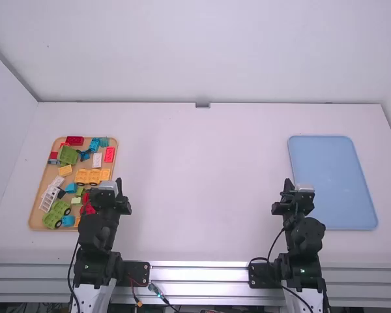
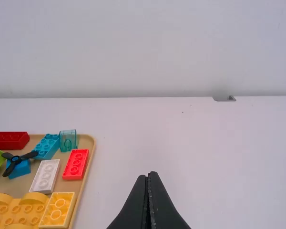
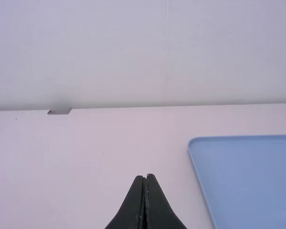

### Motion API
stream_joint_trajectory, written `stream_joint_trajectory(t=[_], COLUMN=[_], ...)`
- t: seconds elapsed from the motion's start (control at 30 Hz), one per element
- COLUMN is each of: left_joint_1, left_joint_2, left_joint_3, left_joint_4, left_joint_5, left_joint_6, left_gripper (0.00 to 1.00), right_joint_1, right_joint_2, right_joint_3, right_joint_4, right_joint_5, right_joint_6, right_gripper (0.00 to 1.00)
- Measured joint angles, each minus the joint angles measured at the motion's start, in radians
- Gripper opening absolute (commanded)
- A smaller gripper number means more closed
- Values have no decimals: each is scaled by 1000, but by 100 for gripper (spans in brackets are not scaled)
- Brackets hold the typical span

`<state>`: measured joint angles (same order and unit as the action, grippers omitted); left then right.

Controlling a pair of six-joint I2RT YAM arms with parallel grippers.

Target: Assemble lego blocks to make yellow taxi

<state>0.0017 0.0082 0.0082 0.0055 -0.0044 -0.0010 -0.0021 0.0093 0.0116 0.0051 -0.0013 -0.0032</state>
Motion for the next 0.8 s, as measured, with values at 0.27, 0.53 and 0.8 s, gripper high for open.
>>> stream_joint_trajectory(t=[0.27, 0.53, 0.8], left_joint_1=[0, 0, 6], left_joint_2=[6, 85, 235], left_joint_3=[0, 38, 186], left_joint_4=[3, -23, -55], left_joint_5=[0, 0, 0], left_joint_6=[0, 1, 9], left_gripper=[3, 11, 22], right_joint_1=[0, 0, 24], right_joint_2=[3, 75, 209], right_joint_3=[0, 18, 128], right_joint_4=[3, -1, 8], right_joint_5=[-3, -9, -6], right_joint_6=[-3, -7, -17], right_gripper=[3, 11, 22])
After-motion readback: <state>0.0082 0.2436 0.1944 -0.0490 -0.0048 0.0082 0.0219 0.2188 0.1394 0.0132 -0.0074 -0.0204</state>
